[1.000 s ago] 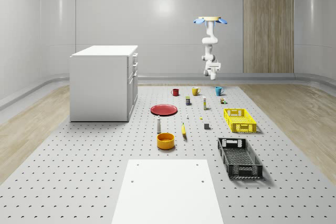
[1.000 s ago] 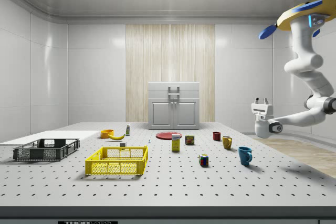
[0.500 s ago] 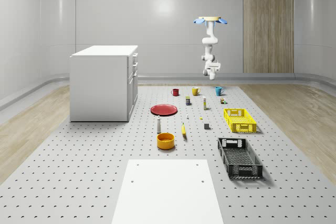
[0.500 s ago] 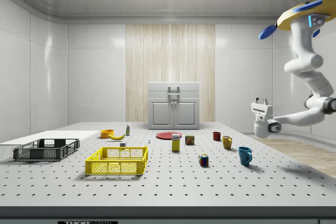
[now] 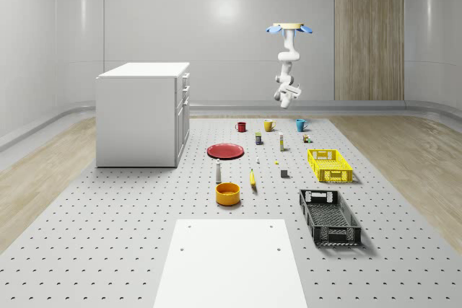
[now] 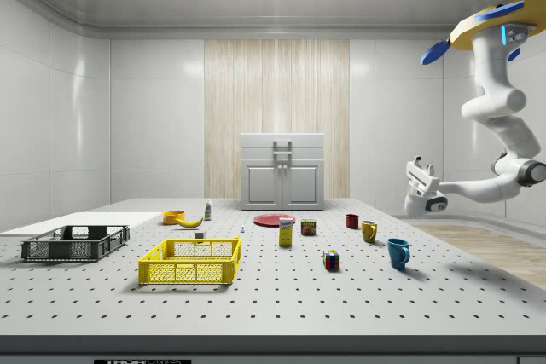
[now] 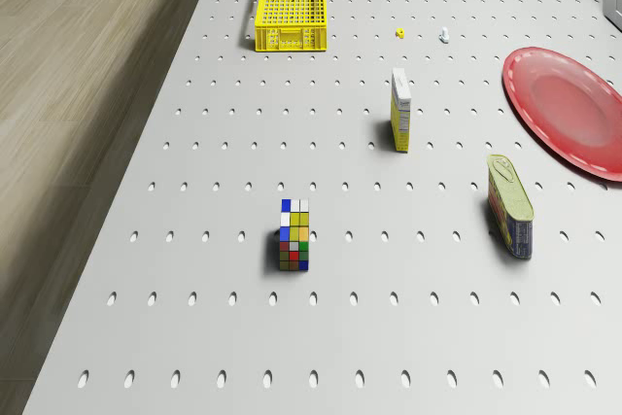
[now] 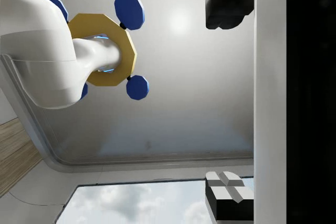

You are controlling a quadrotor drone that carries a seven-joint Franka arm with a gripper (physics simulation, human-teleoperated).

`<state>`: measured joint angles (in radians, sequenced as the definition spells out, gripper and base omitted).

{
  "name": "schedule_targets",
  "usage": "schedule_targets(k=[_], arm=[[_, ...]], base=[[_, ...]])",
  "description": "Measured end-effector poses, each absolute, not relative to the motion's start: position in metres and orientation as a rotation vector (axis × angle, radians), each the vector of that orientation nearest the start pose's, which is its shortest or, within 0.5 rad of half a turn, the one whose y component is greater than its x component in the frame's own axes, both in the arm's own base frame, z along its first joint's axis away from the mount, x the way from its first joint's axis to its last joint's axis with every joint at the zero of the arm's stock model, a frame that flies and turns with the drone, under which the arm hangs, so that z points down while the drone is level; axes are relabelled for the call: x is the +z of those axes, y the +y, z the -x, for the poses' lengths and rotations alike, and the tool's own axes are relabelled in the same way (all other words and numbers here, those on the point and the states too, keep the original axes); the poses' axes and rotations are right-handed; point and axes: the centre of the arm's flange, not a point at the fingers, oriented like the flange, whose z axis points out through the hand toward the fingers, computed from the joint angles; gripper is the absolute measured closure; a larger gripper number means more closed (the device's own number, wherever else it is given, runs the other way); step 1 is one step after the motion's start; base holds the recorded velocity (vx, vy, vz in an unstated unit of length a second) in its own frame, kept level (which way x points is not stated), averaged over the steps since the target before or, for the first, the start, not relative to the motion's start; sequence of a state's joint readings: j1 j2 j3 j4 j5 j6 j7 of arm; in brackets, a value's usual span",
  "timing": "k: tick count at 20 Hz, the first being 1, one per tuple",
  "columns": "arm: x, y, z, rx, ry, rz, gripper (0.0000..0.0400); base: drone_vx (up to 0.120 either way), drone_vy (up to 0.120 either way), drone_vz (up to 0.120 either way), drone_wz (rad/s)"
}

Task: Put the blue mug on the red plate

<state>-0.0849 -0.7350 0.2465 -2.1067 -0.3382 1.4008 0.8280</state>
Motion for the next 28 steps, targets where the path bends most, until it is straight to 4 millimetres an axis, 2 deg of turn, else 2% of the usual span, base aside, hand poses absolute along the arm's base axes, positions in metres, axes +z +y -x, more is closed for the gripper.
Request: schedule_targets(k=[3,5,7,8,10,11,13,15,16,17,22,28], arm=[[0.661,0.071,-0.302,-0.708,1.457,3.496,0.0],[0.639,0.087,-0.302,-1.005,1.533,3.668,0.0],[0.609,0.097,-0.303,-1.435,1.606,3.824,0.0],[0.592,0.099,-0.304,-1.71,1.633,3.876,0.0],[0.558,0.093,-0.305,-2.379,1.645,3.869,0.0],[0.544,0.086,-0.305,-2.761,1.62,3.789,0.0],[0.521,0.069,-0.306,-3.552,1.495,3.448,0.0],[0.507,0.052,-0.307,-4.26,1.281,2.906,0.0],[0.503,0.045,-0.307,-4.548,1.154,2.596,0.0],[0.5,0.038,-0.307,0.784,-0.168,-0.374,0.0],[0.493,0.016,-0.307,0.786,-0.071,-0.153,0.0],[0.491,0.005,-0.307,0.785,-0.026,-0.052,0.0]], base=[[0.0,0.0,-0.107,0.0],[0.0,0.0,-0.12,0.0],[0.0,0.0,-0.12,0.0],[0.0,0.0,-0.12,0.0],[0.0,0.0,-0.12,0.0],[0.0,0.0,-0.12,0.0],[0.0,0.0,-0.12,0.0],[0.0,0.0,-0.12,0.0],[0.04,0.0,-0.12,0.0],[0.12,0.0,-0.12,0.0],[0.12,0.0,-0.12,0.0],[0.12,0.0,-0.12,0.0]])
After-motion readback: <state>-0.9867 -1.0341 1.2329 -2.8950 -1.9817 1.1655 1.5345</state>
